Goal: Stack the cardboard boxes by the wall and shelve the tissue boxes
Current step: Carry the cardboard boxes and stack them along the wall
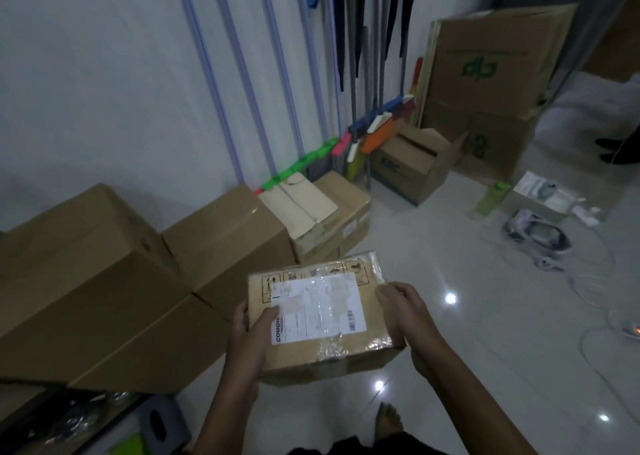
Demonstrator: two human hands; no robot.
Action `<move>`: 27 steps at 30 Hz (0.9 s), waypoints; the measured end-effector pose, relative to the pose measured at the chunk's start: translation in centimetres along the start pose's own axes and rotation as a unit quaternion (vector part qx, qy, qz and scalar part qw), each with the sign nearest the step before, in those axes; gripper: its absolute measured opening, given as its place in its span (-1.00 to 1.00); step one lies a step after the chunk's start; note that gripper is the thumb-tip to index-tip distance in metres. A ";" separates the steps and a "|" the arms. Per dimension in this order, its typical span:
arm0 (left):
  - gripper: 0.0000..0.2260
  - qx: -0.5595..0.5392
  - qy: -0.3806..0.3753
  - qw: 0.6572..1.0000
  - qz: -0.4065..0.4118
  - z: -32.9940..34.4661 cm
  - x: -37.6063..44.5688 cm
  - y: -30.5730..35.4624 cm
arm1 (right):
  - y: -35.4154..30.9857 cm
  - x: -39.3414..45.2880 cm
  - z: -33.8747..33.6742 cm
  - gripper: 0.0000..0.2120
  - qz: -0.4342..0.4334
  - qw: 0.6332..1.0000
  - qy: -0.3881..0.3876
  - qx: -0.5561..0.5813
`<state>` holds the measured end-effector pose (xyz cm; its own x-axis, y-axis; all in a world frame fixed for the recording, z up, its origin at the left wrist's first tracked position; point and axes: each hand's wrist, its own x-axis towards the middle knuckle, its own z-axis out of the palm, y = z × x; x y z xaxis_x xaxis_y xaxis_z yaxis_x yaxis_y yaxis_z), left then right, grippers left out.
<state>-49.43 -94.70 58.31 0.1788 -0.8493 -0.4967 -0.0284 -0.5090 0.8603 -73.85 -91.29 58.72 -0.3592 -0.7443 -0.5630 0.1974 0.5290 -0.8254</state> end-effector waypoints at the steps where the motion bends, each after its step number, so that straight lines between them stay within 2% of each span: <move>1: -0.60 -0.006 0.003 1.000 0.002 1.7 0.4 0.7 | -1.3 1.4 -1.0 -0.75 0.000 1.000 -0.005 0.001; 4: -0.66 -0.012 0.009 1.000 -0.001 6.7 1.6 2.8 | -4.5 5.4 -3.6 -0.61 -0.007 1.000 -0.018 -0.021; 7: -0.77 -0.018 0.020 1.000 -0.011 11.0 3.5 4.8 | -7.1 9.4 -5.4 -0.77 -0.012 1.000 -0.014 -0.012; 9: -0.76 -0.023 0.029 0.999 -0.017 13.6 5.1 6.1 | -8.8 12.4 -6.2 -0.72 -0.003 1.000 -0.002 -0.006; 11: -0.67 -0.019 0.032 0.999 -0.025 16.1 7.3 6.9 | -10.4 16.0 -6.9 -0.57 0.011 1.000 0.010 -0.002; 15: -0.25 -0.017 0.041 0.997 -0.065 21.8 13.6 9.1 | -14.2 24.1 -7.8 -0.45 0.021 0.997 0.058 -0.044; 17: -0.15 -0.018 0.042 0.995 -0.092 24.7 16.8 10.3 | -16.0 28.0 -8.0 -0.36 0.027 0.993 0.075 -0.087; 21: -0.39 -0.016 0.068 0.990 -0.121 30.5 23.7 13.6 | -20.2 35.9 -9.1 -0.37 0.042 0.984 0.076 -0.156; 25: -0.31 -0.009 0.065 0.989 -0.130 34.6 30.1 15.5 | -23.3 43.3 -10.0 -0.25 0.071 0.984 0.034 -0.159; 27: -0.35 0.003 0.070 0.988 -0.137 36.4 32.8 16.5 | -24.7 46.7 -10.1 -0.37 0.078 0.982 -0.001 -0.172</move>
<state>-79.87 -136.07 51.98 0.3138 -0.6516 -0.6906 0.0352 -0.7188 0.6943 -104.76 -135.00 53.23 -0.3469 -0.6446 -0.6813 -0.0708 0.7423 -0.6663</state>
